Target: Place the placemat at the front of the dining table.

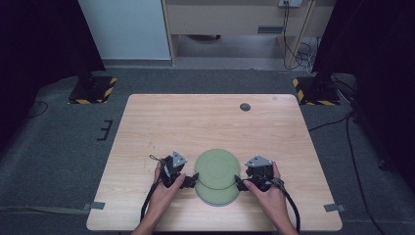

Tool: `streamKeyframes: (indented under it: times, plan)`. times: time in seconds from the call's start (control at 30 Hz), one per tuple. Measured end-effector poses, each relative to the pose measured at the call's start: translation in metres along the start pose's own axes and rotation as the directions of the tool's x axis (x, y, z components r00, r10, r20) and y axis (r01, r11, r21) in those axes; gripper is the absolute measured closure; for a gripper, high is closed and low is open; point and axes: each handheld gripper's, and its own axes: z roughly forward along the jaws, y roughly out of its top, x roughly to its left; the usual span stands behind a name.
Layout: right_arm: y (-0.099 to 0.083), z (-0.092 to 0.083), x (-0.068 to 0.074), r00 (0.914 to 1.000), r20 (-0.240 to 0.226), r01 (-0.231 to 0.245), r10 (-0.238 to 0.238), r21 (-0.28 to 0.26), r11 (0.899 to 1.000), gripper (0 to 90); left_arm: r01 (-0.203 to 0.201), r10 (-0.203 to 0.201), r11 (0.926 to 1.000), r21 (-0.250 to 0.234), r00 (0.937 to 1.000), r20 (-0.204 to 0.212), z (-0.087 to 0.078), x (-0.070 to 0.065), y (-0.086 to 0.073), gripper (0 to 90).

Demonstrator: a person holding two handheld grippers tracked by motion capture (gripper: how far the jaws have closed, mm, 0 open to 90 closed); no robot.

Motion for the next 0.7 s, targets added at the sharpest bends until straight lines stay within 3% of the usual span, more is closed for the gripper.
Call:
streamKeyframes:
  times: [0.4,0.5,0.7]
  plan:
    - [0.0008,0.0027,-0.0031,0.9998,0.007,-0.021,0.021,-0.004,1.000,0.7,0.013,-0.013,0.9999,-0.003,0.9999,-0.005,0.0019,0.0009,0.0008,0.1]
    - [-0.0005,0.0007,-0.0014,0.9997,0.006,-0.025,0.025,-0.008,1.000,4.4,0.016,-0.016,0.9999,-0.003,0.9999,-0.006,0.0000,0.0005,0.0001,1.9]
    - [-0.0011,-0.0031,0.0028,0.9999,-0.008,-0.008,0.008,-0.015,1.000,4.7,0.013,-0.013,0.9998,-0.013,0.9999,-0.007,-0.0026,-0.0012,-0.0005,2.1]
